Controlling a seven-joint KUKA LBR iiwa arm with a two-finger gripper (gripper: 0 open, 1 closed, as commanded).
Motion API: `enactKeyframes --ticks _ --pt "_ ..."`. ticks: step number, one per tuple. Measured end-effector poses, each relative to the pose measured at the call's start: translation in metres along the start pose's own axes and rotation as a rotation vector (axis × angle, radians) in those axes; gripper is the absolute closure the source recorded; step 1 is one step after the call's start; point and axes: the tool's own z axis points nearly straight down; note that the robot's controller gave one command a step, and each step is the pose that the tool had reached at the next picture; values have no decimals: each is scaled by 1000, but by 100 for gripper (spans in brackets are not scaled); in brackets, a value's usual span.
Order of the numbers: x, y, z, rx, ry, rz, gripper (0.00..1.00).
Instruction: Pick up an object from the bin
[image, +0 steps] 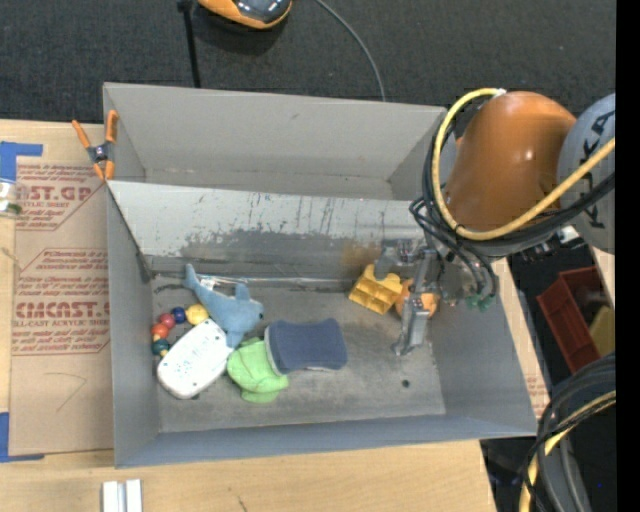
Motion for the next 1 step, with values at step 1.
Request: enactKeyframes --ticks 1 --pt "-1 0 -5 0 -8 0 0"
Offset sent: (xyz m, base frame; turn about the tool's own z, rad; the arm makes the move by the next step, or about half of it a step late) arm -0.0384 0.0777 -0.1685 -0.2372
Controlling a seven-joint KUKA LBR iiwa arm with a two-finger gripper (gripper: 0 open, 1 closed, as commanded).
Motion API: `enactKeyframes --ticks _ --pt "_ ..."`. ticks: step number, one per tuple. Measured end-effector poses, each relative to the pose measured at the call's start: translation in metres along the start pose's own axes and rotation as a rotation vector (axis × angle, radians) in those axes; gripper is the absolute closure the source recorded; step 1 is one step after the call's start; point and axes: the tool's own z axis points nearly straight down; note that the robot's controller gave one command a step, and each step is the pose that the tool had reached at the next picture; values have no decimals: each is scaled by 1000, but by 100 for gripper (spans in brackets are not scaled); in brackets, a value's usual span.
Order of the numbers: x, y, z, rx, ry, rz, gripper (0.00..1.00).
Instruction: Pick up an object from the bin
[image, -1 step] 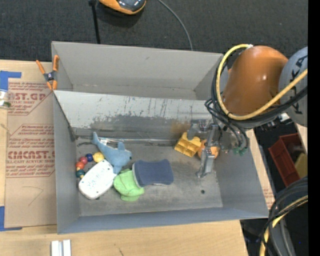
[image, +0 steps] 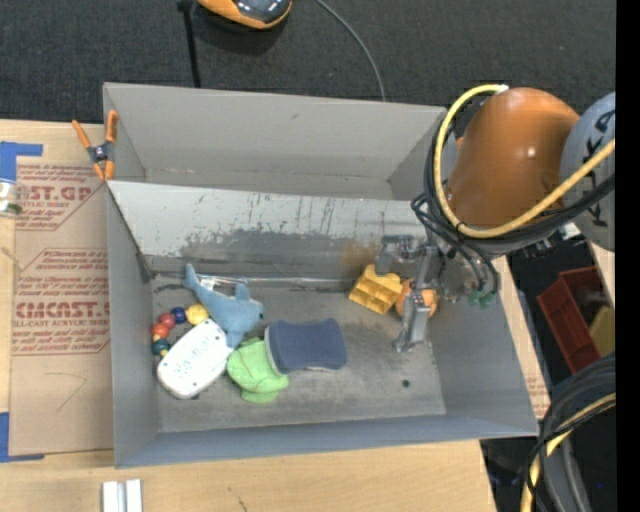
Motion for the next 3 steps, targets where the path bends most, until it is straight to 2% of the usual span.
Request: enactKeyframes --ticks 1,2,3 --pt "11 22 49 0 -3 -67 0" --pt "24 62 83 0 0 -207 0" --pt "-5 52 101 0 -5 -195 0"
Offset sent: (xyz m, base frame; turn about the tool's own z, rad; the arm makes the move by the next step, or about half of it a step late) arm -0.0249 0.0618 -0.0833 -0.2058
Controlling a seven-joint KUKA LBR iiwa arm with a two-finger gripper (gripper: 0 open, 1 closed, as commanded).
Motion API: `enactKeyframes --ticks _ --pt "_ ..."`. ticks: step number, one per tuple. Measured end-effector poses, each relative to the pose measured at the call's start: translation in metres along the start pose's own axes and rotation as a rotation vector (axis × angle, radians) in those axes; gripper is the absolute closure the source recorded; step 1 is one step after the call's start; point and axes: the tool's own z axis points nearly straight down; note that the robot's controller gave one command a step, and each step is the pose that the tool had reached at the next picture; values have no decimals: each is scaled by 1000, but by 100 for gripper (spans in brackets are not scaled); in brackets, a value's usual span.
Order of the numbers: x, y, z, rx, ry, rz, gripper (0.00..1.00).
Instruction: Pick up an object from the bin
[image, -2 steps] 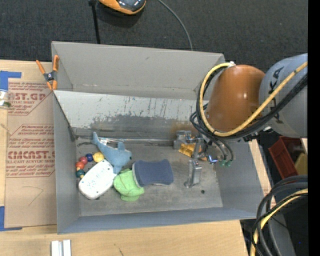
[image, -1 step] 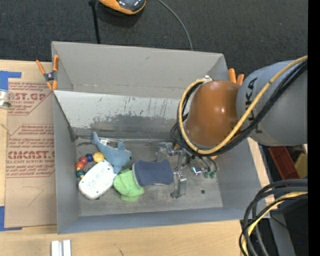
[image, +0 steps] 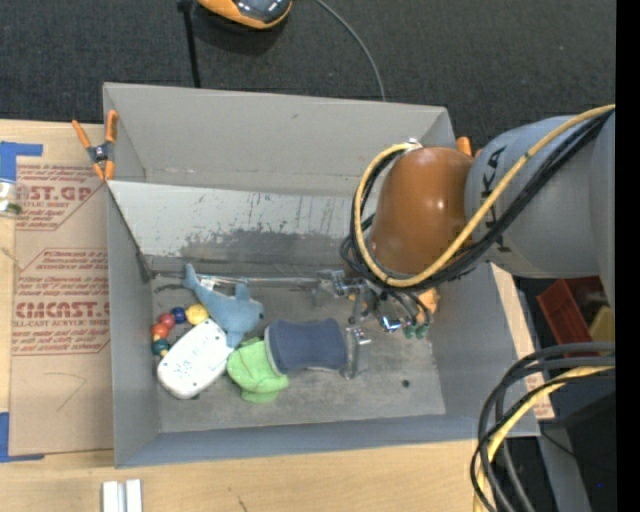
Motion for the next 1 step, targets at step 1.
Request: enactKeyframes --ticks 1 --pt "-1 8 69 -1 0 5 0"
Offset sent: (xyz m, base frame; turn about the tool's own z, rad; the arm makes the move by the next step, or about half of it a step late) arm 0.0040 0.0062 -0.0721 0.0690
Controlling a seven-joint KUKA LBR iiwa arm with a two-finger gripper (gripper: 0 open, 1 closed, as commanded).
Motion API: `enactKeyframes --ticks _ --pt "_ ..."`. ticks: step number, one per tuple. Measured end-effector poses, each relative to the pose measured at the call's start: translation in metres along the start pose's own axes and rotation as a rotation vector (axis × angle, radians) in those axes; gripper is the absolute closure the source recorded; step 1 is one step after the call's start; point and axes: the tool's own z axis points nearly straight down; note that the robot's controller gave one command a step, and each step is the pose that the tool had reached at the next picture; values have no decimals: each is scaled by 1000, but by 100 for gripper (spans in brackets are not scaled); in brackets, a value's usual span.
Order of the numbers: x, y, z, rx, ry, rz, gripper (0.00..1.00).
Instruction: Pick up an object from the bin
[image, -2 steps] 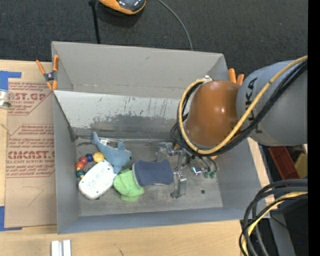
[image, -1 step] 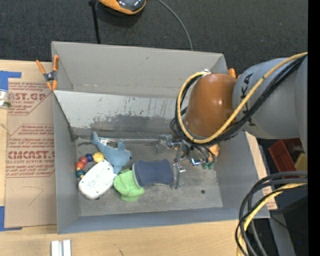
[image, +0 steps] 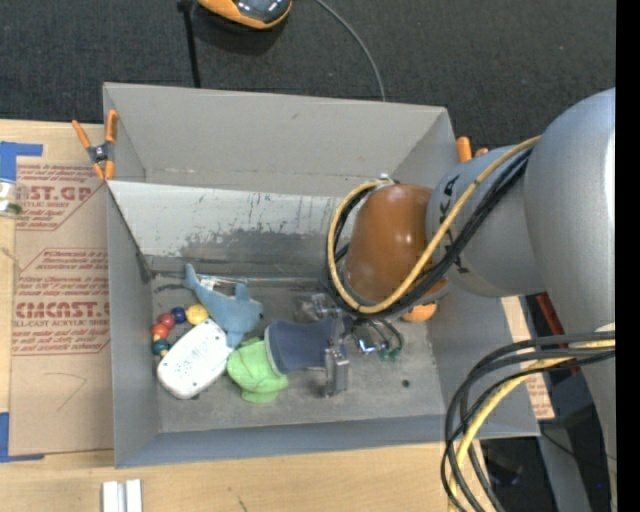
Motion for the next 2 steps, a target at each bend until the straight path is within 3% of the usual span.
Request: enactKeyframes --ticks 1,2 --pt "-2 0 12 -1 -1 36 100" --pt "-2 0 11 -1 -1 40 100"
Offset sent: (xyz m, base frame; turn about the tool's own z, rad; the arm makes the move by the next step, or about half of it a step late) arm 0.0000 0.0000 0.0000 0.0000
